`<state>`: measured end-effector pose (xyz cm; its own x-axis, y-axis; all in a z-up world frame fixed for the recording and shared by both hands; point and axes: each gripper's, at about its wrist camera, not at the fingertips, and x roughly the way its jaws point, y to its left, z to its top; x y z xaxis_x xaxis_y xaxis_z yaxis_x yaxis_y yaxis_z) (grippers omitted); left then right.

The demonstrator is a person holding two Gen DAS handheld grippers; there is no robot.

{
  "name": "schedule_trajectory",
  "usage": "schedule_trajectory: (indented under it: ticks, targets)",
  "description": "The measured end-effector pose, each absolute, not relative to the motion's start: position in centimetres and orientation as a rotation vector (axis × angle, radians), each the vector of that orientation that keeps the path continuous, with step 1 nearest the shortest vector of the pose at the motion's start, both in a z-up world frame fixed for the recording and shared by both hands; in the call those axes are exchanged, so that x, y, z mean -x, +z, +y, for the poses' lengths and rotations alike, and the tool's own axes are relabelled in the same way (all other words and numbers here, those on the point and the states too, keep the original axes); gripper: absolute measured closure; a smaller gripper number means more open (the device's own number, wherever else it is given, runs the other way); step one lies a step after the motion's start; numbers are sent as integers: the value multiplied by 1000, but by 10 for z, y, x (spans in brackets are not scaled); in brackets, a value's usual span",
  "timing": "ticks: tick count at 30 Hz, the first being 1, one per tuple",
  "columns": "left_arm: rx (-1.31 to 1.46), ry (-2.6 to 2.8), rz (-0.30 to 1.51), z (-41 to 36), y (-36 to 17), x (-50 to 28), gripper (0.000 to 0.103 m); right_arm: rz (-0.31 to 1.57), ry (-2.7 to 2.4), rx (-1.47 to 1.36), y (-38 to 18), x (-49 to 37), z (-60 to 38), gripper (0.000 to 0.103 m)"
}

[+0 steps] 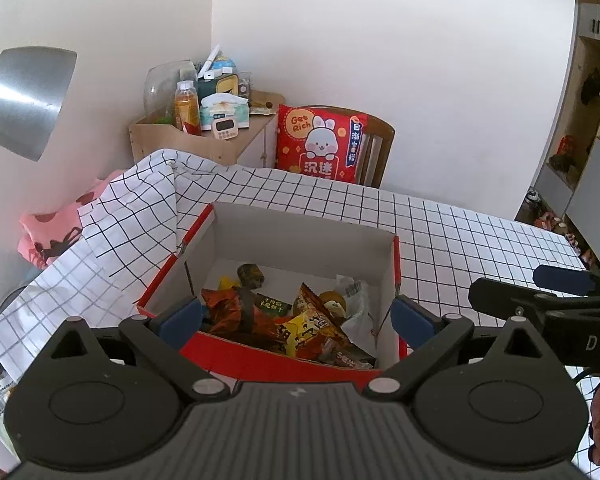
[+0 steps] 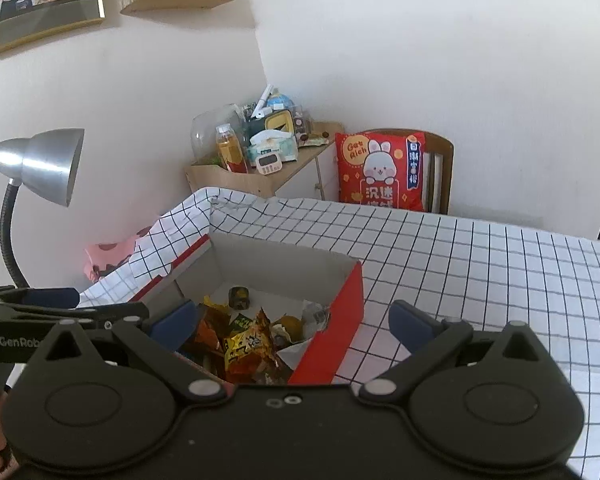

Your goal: Organize snacks

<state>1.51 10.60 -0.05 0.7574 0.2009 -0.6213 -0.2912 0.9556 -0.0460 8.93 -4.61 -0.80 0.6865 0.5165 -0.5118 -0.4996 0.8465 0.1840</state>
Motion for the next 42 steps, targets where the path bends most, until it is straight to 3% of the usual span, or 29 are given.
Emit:
schedule_trajectory:
  ticks: [42]
  targets:
    - [193, 253, 631, 110, 9, -9, 2, 552, 555, -18, -5, -84, -45, 0]
